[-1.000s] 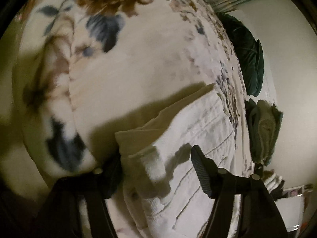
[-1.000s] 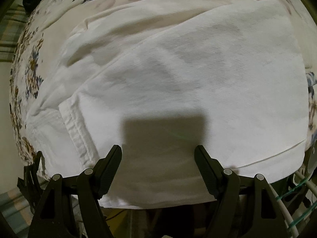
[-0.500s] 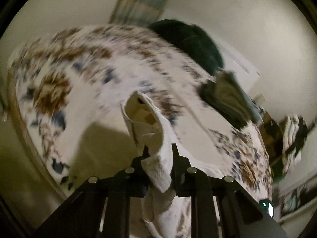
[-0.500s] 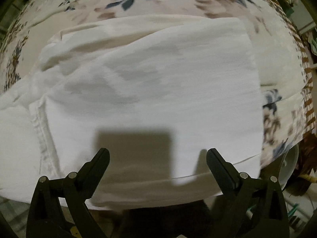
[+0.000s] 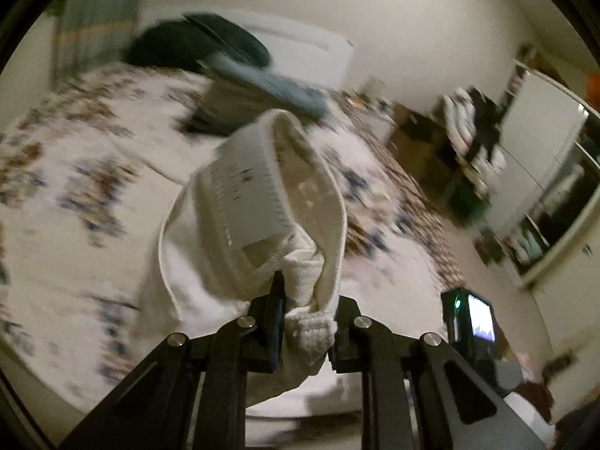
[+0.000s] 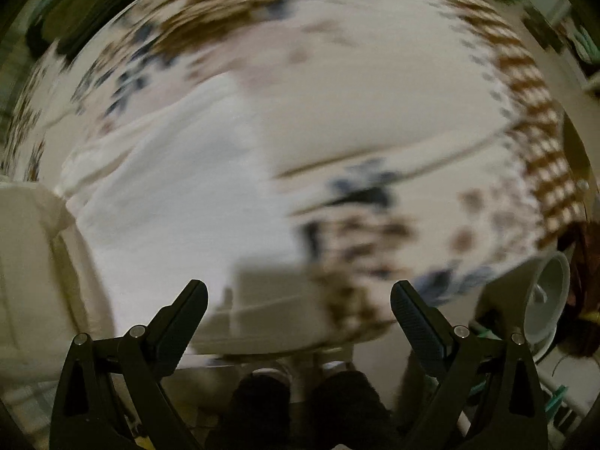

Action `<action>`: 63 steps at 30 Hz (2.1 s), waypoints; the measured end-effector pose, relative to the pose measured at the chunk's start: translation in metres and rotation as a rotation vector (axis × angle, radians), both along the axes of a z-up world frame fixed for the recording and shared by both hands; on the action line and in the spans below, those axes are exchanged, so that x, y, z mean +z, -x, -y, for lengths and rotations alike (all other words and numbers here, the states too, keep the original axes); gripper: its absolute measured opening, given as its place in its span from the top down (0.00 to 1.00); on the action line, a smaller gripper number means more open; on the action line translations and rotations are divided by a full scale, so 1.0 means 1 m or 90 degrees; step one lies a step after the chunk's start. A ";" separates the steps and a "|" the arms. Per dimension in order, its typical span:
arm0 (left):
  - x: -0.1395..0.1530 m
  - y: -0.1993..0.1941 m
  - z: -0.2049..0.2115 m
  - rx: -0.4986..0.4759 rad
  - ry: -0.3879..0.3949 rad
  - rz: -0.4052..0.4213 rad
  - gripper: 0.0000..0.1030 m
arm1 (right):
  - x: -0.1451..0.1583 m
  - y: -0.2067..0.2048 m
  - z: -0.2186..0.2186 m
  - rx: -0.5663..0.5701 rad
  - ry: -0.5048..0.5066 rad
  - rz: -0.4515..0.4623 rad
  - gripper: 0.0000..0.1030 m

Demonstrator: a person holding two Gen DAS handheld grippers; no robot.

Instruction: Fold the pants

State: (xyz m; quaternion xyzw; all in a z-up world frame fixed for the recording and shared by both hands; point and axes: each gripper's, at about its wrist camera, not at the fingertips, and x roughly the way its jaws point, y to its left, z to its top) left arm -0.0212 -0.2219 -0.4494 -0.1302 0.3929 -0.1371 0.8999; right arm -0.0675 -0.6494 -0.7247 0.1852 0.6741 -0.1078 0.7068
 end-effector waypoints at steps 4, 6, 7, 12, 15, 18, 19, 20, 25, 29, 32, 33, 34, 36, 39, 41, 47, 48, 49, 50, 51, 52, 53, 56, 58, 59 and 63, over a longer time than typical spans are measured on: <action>-0.050 -0.019 0.054 -0.038 -0.006 -0.085 0.82 | -0.004 0.019 0.070 -0.054 -0.011 -0.007 0.03; -0.076 -0.032 0.071 -0.050 -0.012 -0.155 0.78 | -0.006 0.028 0.094 -0.081 -0.029 -0.003 0.03; -0.091 -0.039 0.077 -0.053 -0.016 -0.201 0.78 | -0.006 0.030 0.103 -0.091 -0.042 0.002 0.03; -0.103 -0.057 0.070 -0.038 0.028 -0.293 0.40 | 0.002 0.033 0.141 -0.107 -0.146 0.054 0.03; -0.074 -0.056 0.052 -0.020 0.051 -0.268 0.10 | 0.006 0.021 0.135 -0.095 -0.231 0.090 0.03; -0.057 -0.049 0.035 0.000 0.040 -0.252 0.08 | 0.002 -0.013 0.096 -0.056 -0.299 0.103 0.03; -0.055 -0.049 0.022 0.021 0.019 -0.251 0.08 | 0.000 -0.018 0.084 -0.041 -0.313 0.107 0.03; -0.057 -0.051 0.007 0.039 0.001 -0.254 0.08 | -0.001 -0.028 0.067 -0.026 -0.335 0.114 0.03; -0.081 -0.058 -0.054 0.121 -0.111 -0.290 0.08 | -0.021 -0.066 0.007 0.049 -0.348 0.125 0.04; -0.093 -0.056 -0.097 0.189 -0.165 -0.297 0.08 | -0.036 -0.078 -0.018 0.055 -0.291 0.135 0.43; -0.098 -0.055 -0.118 0.218 -0.173 -0.303 0.08 | -0.029 -0.075 -0.035 0.070 -0.231 0.158 0.71; -0.099 -0.055 -0.121 0.225 -0.173 -0.304 0.08 | -0.024 -0.074 -0.042 0.071 -0.201 0.167 0.73; -0.100 -0.057 -0.122 0.228 -0.172 -0.306 0.08 | -0.018 -0.072 -0.044 0.072 -0.183 0.170 0.78; -0.099 -0.060 -0.122 0.227 -0.164 -0.308 0.08 | -0.007 -0.069 -0.046 0.061 -0.168 0.173 0.89; -0.097 -0.067 -0.120 0.219 -0.137 -0.307 0.08 | 0.017 -0.061 -0.030 0.020 -0.169 0.184 0.90; -0.095 -0.075 -0.113 0.208 -0.120 -0.304 0.08 | 0.038 -0.045 -0.009 0.001 -0.153 0.194 0.91; -0.106 -0.105 -0.077 0.150 -0.092 -0.312 0.08 | 0.065 -0.016 0.055 -0.040 -0.105 0.193 0.91; -0.111 -0.111 -0.071 0.141 -0.090 -0.317 0.08 | 0.061 -0.014 0.064 -0.045 -0.093 0.184 0.91; -0.115 -0.117 -0.065 0.136 -0.091 -0.320 0.08 | 0.056 -0.014 0.072 -0.054 -0.090 0.177 0.91; -0.121 -0.122 -0.060 0.133 -0.093 -0.326 0.08 | 0.049 -0.013 0.079 -0.064 -0.091 0.168 0.91; -0.128 -0.129 -0.055 0.132 -0.091 -0.337 0.08 | 0.039 -0.015 0.085 -0.072 -0.091 0.159 0.91; -0.138 -0.137 -0.052 0.130 -0.076 -0.353 0.07 | 0.032 -0.016 0.089 -0.078 -0.089 0.152 0.91; -0.146 -0.142 -0.051 0.129 -0.066 -0.365 0.06 | 0.024 -0.017 0.092 -0.083 -0.088 0.144 0.91; -0.172 -0.156 -0.060 0.133 -0.009 -0.394 0.00 | 0.002 -0.022 0.095 -0.078 -0.076 0.123 0.91; -0.177 -0.159 -0.065 0.129 0.015 -0.398 0.00 | -0.014 -0.027 0.098 -0.077 -0.080 0.105 0.91; -0.176 -0.160 -0.065 0.126 0.018 -0.401 0.00 | -0.021 -0.028 0.101 -0.085 -0.092 0.096 0.88; -0.157 -0.153 -0.065 0.118 0.016 -0.401 0.00 | -0.035 -0.031 0.115 -0.110 -0.180 0.062 0.71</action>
